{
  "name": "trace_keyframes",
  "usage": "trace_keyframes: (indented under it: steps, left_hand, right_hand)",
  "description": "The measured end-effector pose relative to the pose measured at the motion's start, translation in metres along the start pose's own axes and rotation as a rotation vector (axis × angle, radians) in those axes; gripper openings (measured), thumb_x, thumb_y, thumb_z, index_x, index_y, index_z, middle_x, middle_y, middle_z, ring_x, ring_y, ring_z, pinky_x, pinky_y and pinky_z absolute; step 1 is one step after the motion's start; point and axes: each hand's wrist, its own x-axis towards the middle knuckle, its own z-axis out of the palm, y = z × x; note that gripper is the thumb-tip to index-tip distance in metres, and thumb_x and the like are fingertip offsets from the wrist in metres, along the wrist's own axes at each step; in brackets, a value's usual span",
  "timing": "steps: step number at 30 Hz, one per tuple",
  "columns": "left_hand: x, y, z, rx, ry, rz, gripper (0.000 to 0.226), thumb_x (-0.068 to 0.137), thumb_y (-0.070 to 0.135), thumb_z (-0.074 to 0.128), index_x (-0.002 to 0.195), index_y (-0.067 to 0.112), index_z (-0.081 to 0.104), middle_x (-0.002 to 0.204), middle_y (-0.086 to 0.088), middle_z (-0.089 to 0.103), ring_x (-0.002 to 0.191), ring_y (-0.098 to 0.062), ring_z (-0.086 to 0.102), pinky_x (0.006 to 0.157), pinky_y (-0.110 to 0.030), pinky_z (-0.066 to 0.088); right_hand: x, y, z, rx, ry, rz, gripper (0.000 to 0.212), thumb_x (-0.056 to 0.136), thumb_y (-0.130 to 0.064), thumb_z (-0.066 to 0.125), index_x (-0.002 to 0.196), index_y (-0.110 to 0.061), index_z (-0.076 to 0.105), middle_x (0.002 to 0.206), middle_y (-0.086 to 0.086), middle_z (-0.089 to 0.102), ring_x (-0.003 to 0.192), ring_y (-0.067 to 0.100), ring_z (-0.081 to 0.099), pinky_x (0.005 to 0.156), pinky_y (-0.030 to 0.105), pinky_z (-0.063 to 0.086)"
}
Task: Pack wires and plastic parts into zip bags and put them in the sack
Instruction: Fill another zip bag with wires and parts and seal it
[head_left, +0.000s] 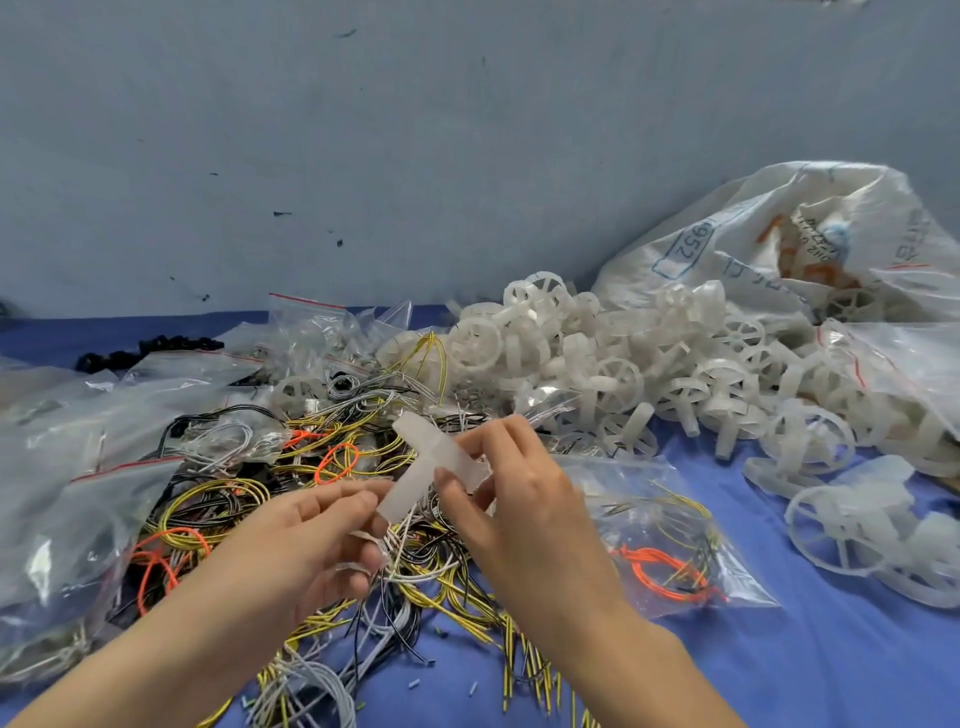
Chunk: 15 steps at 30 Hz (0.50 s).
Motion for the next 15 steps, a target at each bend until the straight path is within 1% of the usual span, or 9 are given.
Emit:
trace_keyframes:
  steps: [1,3,5,7,9,10,12,13,15]
  left_hand:
    - [-0.001,-0.001,0.002,-0.020,0.011,-0.016,0.024,0.071,0.023,0.068,0.090,0.013,0.078,0.073,-0.009,0.066,0.057,-0.019,0.062,0.041,-0.026,0.048]
    - [-0.003,0.001,0.007,-0.051,-0.029,-0.040,0.025,0.072,0.026,0.070,0.091,0.012,0.078,0.082,-0.012,0.070,0.062,-0.023,0.066,0.044,-0.029,0.051]
    - [-0.003,0.002,0.010,-0.064,-0.065,-0.030,0.034,0.072,0.025,0.072,0.099,0.005,0.074,0.087,-0.017,0.070,0.062,-0.024,0.066,0.045,-0.030,0.053]
    - [-0.002,0.003,0.010,-0.058,-0.026,0.013,0.037,0.073,0.023,0.071,0.103,0.001,0.071,0.085,-0.017,0.070,0.060,-0.021,0.065,0.045,-0.027,0.053]
    - [-0.001,0.005,0.007,-0.014,0.034,0.061,0.036,0.076,0.023,0.068,0.105,0.002,0.069,0.083,-0.014,0.070,0.059,-0.018,0.063,0.047,-0.025,0.053]
    - [0.000,0.006,0.004,0.012,0.061,0.075,0.035,0.077,0.023,0.067,0.105,0.002,0.068,0.081,-0.012,0.069,0.059,-0.017,0.063,0.048,-0.025,0.054]
    - [0.002,0.007,0.000,0.030,0.098,0.073,0.035,0.079,0.022,0.064,0.104,-0.001,0.066,0.077,-0.010,0.069,0.057,-0.016,0.062,0.048,-0.026,0.055]
    - [0.003,0.006,-0.001,0.021,0.104,0.059,0.035,0.079,0.021,0.063,0.104,-0.004,0.064,0.074,-0.010,0.068,0.056,-0.016,0.061,0.048,-0.026,0.055]
    - [0.002,0.006,0.001,-0.038,0.078,0.009,0.037,0.079,0.020,0.061,0.104,-0.007,0.062,0.072,-0.011,0.068,0.054,-0.016,0.062,0.047,-0.025,0.055]
  right_hand:
    - [-0.001,-0.001,0.000,0.017,-0.001,0.003,0.011,0.095,-0.039,0.055,0.095,-0.033,0.045,0.096,-0.015,0.044,0.072,0.009,0.057,0.064,0.027,0.039]
    - [-0.003,-0.004,0.002,0.054,0.023,0.030,0.013,0.095,-0.036,0.055,0.092,-0.033,0.043,0.095,-0.014,0.045,0.070,0.011,0.056,0.062,0.028,0.041]
    - [-0.005,-0.007,0.004,0.046,0.032,0.025,0.015,0.095,-0.038,0.055,0.092,-0.032,0.041,0.096,-0.013,0.045,0.069,0.012,0.057,0.062,0.032,0.043]
    - [-0.004,-0.010,0.002,0.009,0.009,-0.016,0.017,0.095,-0.047,0.051,0.098,-0.033,0.043,0.101,-0.015,0.045,0.072,0.010,0.059,0.061,0.032,0.047]
    - [0.000,-0.009,-0.006,-0.027,0.016,-0.029,0.028,0.095,-0.061,0.042,0.109,-0.037,0.045,0.105,-0.019,0.048,0.078,0.003,0.059,0.062,0.027,0.049]
    - [0.002,-0.006,-0.011,-0.044,0.041,-0.006,0.032,0.095,-0.064,0.038,0.113,-0.038,0.045,0.106,-0.020,0.048,0.080,0.002,0.058,0.063,0.026,0.050]
    - [0.006,0.006,-0.021,-0.119,0.083,0.079,0.036,0.094,-0.063,0.037,0.117,-0.037,0.046,0.107,-0.018,0.047,0.084,0.003,0.057,0.067,0.030,0.050]
    - [0.006,0.013,-0.025,-0.177,0.074,0.136,0.039,0.092,-0.062,0.040,0.120,-0.035,0.045,0.108,-0.014,0.044,0.088,0.008,0.058,0.068,0.032,0.049]
    - [0.001,0.022,-0.027,-0.290,-0.024,0.245,0.048,0.089,-0.062,0.046,0.128,-0.034,0.038,0.108,-0.009,0.035,0.089,0.015,0.056,0.068,0.032,0.045]
